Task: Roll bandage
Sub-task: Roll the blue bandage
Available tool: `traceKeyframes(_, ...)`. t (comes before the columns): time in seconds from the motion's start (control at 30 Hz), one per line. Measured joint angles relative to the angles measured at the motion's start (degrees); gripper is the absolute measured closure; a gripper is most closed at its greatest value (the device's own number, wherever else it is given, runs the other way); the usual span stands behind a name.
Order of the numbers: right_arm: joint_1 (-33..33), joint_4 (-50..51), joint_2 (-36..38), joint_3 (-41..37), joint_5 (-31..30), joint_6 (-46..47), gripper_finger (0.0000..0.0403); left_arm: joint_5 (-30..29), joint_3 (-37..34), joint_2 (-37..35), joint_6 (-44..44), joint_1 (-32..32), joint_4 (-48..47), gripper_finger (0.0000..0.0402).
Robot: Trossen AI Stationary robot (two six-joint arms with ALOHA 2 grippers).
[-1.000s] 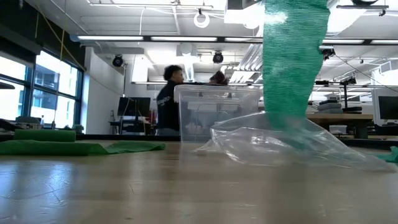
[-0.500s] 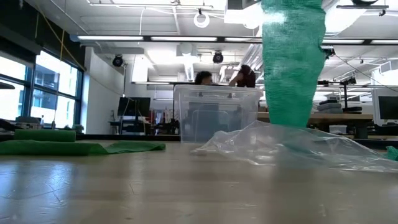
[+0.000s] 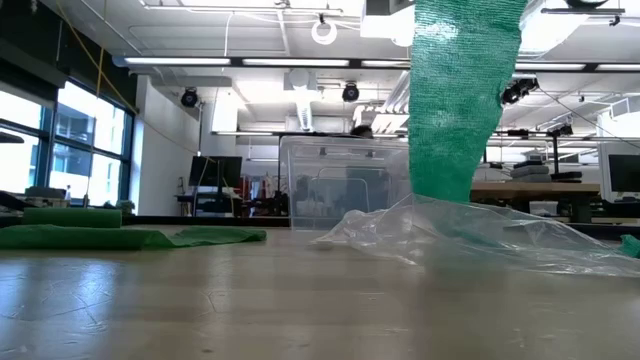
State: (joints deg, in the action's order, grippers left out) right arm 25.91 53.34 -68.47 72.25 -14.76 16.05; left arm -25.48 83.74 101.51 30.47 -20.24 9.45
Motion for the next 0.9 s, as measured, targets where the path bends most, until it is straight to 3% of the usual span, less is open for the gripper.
traceKeyframes(0.17,0.0,0.0,0.0,0.0,0.0,0.5,0.0371,2.5,0.0,0.2,-2.1,0.5,-1.6,0.0289)
traceKeyframes(0.73,0.0,-1.1,0.0,0.0,-0.1,0.0,0.0371,1.3,-0.2,0.9,-5.9,2.6,-0.9,0.0301)
traceKeyframes(0.9,0.0,-1.3,0.0,0.0,0.2,-2.0,0.0371,4.6,-0.2,1.0,-8.1,3.1,-0.7,0.0311)
